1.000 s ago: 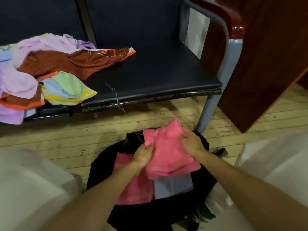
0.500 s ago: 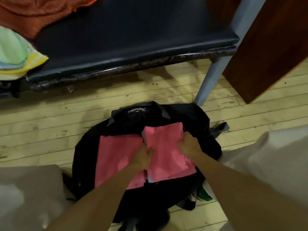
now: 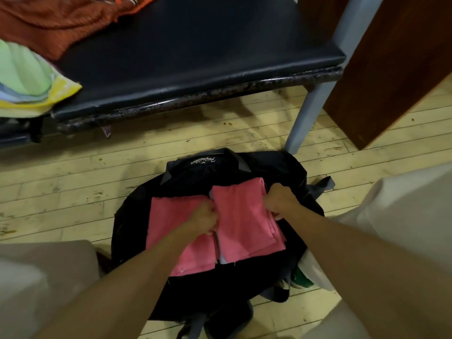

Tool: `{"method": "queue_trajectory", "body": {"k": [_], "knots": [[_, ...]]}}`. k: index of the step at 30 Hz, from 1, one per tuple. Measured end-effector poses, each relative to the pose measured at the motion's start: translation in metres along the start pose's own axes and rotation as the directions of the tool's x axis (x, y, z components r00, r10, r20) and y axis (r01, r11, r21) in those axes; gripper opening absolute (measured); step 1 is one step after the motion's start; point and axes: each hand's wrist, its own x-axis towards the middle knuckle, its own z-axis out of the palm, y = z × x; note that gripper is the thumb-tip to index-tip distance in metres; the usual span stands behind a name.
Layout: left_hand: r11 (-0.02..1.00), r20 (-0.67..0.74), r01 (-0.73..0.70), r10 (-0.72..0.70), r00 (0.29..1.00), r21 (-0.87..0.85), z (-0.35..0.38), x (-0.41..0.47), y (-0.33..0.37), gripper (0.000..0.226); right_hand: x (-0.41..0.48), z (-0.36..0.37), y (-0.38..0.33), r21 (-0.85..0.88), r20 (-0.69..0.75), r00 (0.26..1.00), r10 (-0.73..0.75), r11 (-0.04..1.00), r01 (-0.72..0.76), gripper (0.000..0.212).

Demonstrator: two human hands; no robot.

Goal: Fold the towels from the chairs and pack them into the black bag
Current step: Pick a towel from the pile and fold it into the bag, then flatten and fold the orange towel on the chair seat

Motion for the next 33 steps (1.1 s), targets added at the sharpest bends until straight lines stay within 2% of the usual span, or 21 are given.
{"method": "queue_trajectory", "body": {"k": [4, 6, 8, 11, 14, 19, 24, 28, 31, 33], "knots": [[0.992, -0.084, -0.122, 0.122, 0.989, 0.001, -0.045, -0.035, 0.033, 0.005, -0.026, -0.028, -0.026, -0.007, 0.007, 0.996, -0.089, 0.996, 0.089, 0.014], [0.983, -0.094, -0.182, 0.181, 0.979, -0.003, -0.074, -0.053, 0.051, 0.017, -0.042, -0.046, -0.051, 0.028, 0.039, 0.988, -0.146, 0.989, 0.145, 0.016], [0.968, -0.124, -0.250, 0.248, 0.961, -0.003, -0.103, -0.072, 0.068, 0.018, -0.061, -0.061, -0.079, 0.137, 0.087, 0.972, -0.220, 0.969, 0.207, 0.024], [0.934, -0.191, -0.358, 0.348, 0.918, -0.019, -0.143, -0.107, 0.089, 0.014, -0.090, -0.080, -0.122, 0.235, 0.050, 0.911, -0.410, 0.891, 0.388, 0.019], [0.898, -0.260, -0.441, 0.429, 0.865, 0.013, -0.181, -0.139, 0.103, 0.014, -0.118, -0.096, -0.167, 0.243, -0.022, 0.829, -0.559, 0.801, 0.547, 0.018], [0.851, -0.371, -0.523, 0.503, 0.780, 0.054, -0.248, -0.172, 0.110, 0.017, -0.158, -0.114, -0.231, 0.289, -0.057, 0.717, -0.695, 0.676, 0.678, 0.015], [0.852, -0.535, -0.522, 0.455, 0.712, 0.030, -0.298, -0.185, 0.089, 0.018, -0.162, -0.109, -0.286, 0.298, -0.085, 0.646, -0.759, 0.599, 0.743, 0.010], [0.892, -0.729, -0.426, 0.389, 0.563, 0.147, -0.328, -0.183, 0.058, 0.019, -0.150, -0.089, -0.325, 0.329, -0.101, 0.619, -0.779, 0.561, 0.760, 0.011], [0.906, -0.790, -0.302, 0.412, 0.454, 0.298, -0.345, -0.176, 0.033, 0.027, -0.141, -0.068, -0.351, 0.374, -0.124, 0.620, -0.775, 0.542, 0.753, 0.011], [0.927, -0.842, -0.231, 0.366, 0.396, 0.295, -0.353, -0.173, 0.020, 0.033, -0.137, -0.053, -0.367, 0.420, -0.132, 0.625, -0.769, 0.528, 0.738, 0.012]]}}
